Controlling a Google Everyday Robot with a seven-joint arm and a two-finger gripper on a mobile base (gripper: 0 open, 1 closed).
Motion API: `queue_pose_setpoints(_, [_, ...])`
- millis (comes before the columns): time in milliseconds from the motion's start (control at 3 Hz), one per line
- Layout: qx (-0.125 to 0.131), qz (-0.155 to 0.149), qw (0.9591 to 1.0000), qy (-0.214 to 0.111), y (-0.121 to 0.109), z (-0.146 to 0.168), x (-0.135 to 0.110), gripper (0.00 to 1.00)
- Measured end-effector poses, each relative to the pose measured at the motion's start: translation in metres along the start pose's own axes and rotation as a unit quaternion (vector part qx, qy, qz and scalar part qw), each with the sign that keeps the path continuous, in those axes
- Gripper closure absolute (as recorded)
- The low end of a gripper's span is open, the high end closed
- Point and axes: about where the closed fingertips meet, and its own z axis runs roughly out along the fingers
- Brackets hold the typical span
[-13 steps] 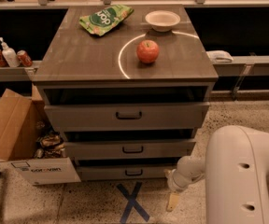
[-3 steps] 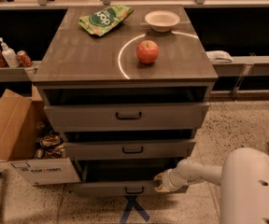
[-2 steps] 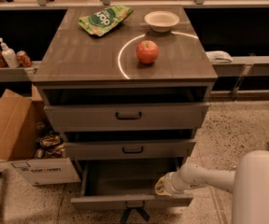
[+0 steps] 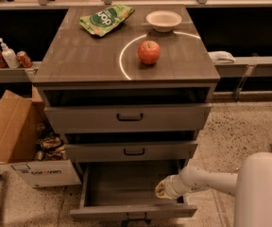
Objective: Open bottom drawer
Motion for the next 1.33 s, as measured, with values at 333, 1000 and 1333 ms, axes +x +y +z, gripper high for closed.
queue_pose_setpoints(333, [-0.001,0.000,1.0000,-0.001,0.001,0.001,-0.001,0.49])
queue_pose_setpoints(1000, [-0.004,0.007,0.9998,-0.017,0.001,-0.004,0.004,0.03])
queue_pose_setpoints(1333, [-0.002,0.029,0.9988,-0.038,0.000,-0.026,0.015,0.00])
